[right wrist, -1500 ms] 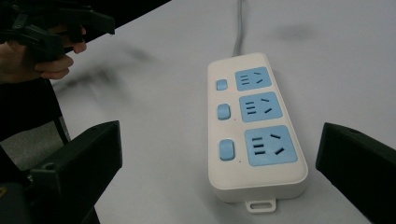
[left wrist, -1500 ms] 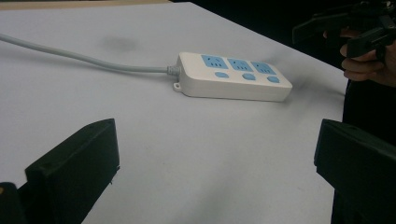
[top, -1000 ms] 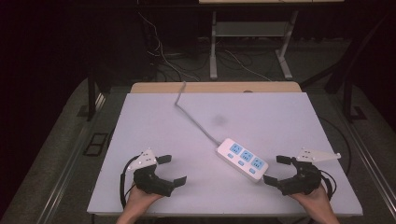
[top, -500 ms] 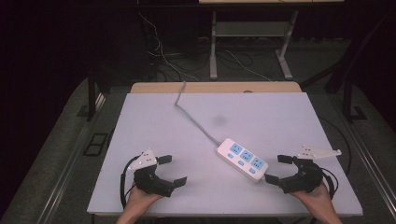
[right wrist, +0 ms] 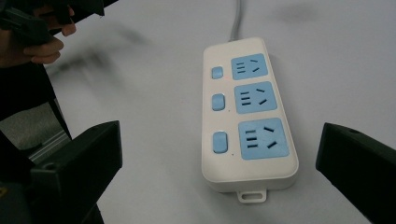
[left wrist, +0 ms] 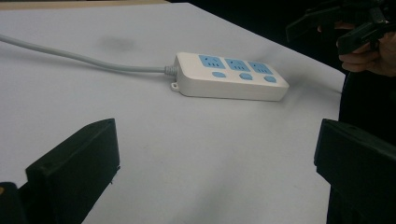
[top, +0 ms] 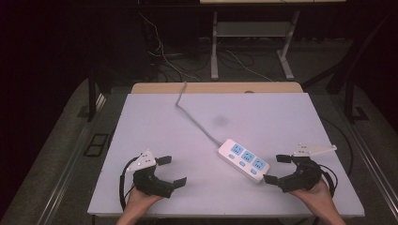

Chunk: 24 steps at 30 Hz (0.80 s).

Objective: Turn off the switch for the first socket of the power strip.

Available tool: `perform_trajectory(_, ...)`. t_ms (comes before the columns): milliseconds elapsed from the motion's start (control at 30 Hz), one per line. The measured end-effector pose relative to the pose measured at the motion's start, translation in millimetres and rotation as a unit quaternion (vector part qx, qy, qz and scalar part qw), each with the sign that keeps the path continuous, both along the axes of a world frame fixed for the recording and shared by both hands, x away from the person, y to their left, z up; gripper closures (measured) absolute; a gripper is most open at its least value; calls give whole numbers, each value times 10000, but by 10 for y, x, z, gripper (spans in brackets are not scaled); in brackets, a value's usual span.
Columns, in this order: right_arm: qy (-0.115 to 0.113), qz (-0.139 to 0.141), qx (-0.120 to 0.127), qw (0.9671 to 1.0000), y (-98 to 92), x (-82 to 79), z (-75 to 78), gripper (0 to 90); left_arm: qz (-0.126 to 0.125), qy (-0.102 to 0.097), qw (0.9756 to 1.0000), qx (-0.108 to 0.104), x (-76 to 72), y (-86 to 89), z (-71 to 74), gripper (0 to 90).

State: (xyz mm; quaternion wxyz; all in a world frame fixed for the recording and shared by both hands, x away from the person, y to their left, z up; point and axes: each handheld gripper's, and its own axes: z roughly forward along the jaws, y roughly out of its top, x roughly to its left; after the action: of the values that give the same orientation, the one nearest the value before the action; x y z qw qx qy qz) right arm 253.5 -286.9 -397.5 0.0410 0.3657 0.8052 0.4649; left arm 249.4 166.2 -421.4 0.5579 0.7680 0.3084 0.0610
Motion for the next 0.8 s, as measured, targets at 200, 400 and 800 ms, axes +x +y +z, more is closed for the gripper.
perform_trajectory(200, 61, 90, -96, 9999, 36, 42, 39, 2, 14, -2, 10000, -3, 0, 6, -1, 0)
perform_trajectory(400, 76, 143, -188, 9997, 63, 87, 89, 2, 15, 0, 10000, 2, 0, 4, -3, 0)
perform_trajectory(800, 64, 288, -320, 9991, 144, 214, 246, 2, -8, 21, 10000, 17, 7, 0, -10, 0)
